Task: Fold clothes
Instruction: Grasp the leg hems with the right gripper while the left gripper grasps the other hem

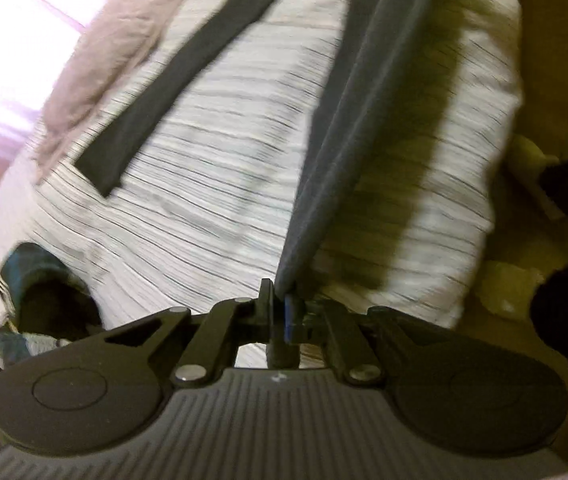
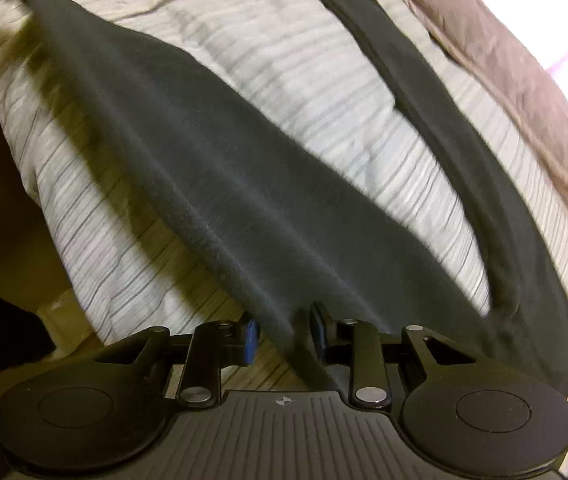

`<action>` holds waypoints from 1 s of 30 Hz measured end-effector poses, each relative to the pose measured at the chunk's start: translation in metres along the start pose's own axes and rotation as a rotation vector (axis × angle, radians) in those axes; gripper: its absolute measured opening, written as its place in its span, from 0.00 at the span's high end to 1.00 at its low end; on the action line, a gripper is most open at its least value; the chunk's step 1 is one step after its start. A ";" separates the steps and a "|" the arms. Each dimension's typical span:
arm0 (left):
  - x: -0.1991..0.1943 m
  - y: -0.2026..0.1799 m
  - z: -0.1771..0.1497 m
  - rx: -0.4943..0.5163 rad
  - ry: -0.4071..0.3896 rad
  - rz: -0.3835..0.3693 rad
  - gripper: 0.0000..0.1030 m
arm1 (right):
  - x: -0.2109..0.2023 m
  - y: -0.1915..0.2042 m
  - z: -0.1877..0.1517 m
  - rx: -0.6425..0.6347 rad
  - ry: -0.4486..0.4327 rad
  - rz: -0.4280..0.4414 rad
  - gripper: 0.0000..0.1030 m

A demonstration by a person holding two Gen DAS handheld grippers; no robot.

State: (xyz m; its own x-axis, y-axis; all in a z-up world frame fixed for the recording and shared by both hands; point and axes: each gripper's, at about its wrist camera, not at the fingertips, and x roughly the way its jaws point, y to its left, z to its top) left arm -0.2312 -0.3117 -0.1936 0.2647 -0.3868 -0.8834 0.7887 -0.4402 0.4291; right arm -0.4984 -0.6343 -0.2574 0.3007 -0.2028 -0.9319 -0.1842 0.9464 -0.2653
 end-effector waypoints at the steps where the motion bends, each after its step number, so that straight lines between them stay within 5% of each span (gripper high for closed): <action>1: 0.008 -0.008 -0.003 0.004 0.028 -0.022 0.91 | -0.002 0.001 -0.003 0.011 0.010 0.008 0.57; 2: 0.016 -0.016 -0.006 0.007 0.057 -0.044 0.88 | -0.004 0.002 -0.006 0.014 0.012 0.011 0.41; 3: 0.025 -0.024 -0.008 0.011 0.085 -0.065 0.80 | -0.007 0.002 -0.009 0.012 0.008 0.011 0.39; 7: 0.024 -0.028 -0.022 -0.046 0.115 -0.181 0.70 | -0.026 -0.014 -0.008 0.082 -0.025 0.026 0.39; 13: 0.028 0.050 -0.032 -0.424 0.066 -0.194 0.66 | -0.025 -0.049 0.031 0.062 -0.133 0.008 0.39; 21: 0.112 0.084 -0.011 -0.482 0.077 -0.317 0.64 | 0.056 -0.080 0.079 -0.197 -0.119 0.049 0.39; 23: 0.115 0.083 -0.013 -0.493 0.082 -0.337 0.72 | 0.071 -0.089 0.082 -0.200 -0.074 0.101 0.39; 24: 0.113 0.083 -0.014 -0.504 0.083 -0.342 0.86 | 0.073 -0.092 0.083 -0.194 -0.056 0.123 0.57; 26: 0.104 0.085 -0.016 -0.528 0.073 -0.329 0.91 | 0.068 -0.097 0.086 -0.181 -0.054 0.133 0.97; 30: 0.070 0.104 -0.017 -0.607 0.014 -0.255 0.92 | 0.053 -0.106 0.093 -0.131 -0.137 0.056 0.96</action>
State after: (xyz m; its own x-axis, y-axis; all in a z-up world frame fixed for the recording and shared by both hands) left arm -0.1213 -0.3702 -0.2145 0.0318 -0.3187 -0.9473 0.9994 0.0204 0.0267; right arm -0.3759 -0.7221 -0.2561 0.4089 -0.1059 -0.9064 -0.3221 0.9125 -0.2520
